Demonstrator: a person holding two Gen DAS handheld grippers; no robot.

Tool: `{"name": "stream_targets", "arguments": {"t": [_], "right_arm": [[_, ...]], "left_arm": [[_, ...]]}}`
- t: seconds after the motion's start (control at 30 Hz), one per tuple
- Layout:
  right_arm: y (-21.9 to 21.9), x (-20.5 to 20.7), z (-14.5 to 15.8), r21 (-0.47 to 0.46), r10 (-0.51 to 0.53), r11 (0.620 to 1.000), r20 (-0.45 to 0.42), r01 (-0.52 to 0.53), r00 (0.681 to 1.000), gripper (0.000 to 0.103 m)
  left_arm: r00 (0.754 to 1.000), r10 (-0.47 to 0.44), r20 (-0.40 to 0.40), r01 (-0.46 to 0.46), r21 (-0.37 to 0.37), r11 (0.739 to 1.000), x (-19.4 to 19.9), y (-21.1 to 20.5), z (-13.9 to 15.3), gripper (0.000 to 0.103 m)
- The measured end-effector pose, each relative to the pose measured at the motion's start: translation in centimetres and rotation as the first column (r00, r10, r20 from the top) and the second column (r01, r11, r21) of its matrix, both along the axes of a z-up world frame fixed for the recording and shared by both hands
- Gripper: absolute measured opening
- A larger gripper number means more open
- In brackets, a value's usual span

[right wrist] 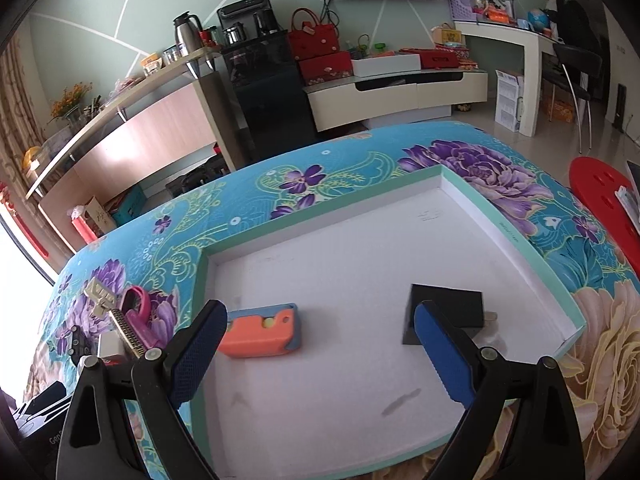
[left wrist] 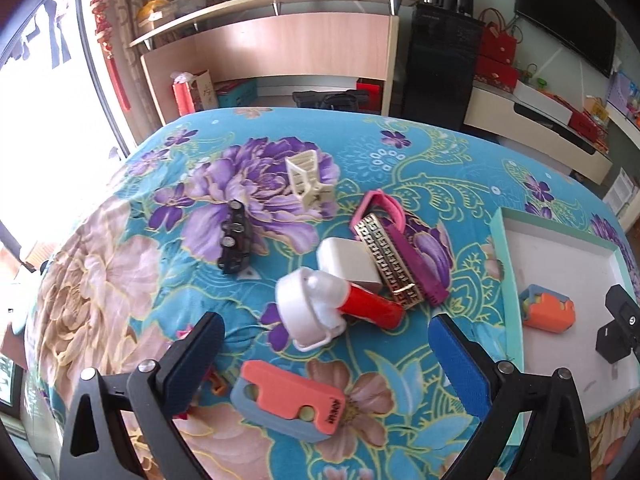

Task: Organize rigid objects
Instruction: 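Grasp the pink doll figure with the left tool while the right tool grasps the pink-grey toy knife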

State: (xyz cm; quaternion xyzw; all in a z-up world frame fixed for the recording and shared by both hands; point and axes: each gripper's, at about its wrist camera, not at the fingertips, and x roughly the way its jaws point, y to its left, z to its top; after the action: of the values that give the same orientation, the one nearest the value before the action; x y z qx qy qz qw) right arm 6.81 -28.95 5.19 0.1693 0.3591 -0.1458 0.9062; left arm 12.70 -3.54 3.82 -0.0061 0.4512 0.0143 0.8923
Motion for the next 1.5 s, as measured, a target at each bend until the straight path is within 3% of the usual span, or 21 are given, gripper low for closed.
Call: {"name": "stream_targets", "arguments": {"t": [0.23,0.53,0.97,1.27,1.5], "right_arm": [[4.8,0.9,1.0,-0.02,0.133,0.991,0.028,-0.132,0.991,0.095],[10.6,2.0,0.0,0.027,0.297,0.954,-0.006,-0.297,0.955,0.095],[19.9,2.7,-3.4,0.071,0.527,0.85,-0.116,-0.522,0.842,0.095],[23.6,3.2,-6.2,0.057,0.584,0.808,-0.196,-0.586,0.787,0.095],[23.7,3.5,-7.3,-0.021,0.544,0.825,-0.246,-0.565,0.802,0.095]], "left_arm": [[0.995,0.102,0.01,-0.102,-0.048,0.994,-0.8,5.6,0.8,0.103],[0.971,0.23,-0.07,-0.234,-0.071,0.97,-1.3,11.5,-1.3,0.103],[0.944,0.293,-0.148,-0.313,-0.129,0.941,-2.7,16.3,-3.2,0.103],[0.941,0.301,-0.157,-0.326,-0.17,0.93,-2.8,17.3,-3.7,0.103],[0.946,0.281,-0.162,-0.309,-0.189,0.932,-2.7,17.0,-3.8,0.103]]}}
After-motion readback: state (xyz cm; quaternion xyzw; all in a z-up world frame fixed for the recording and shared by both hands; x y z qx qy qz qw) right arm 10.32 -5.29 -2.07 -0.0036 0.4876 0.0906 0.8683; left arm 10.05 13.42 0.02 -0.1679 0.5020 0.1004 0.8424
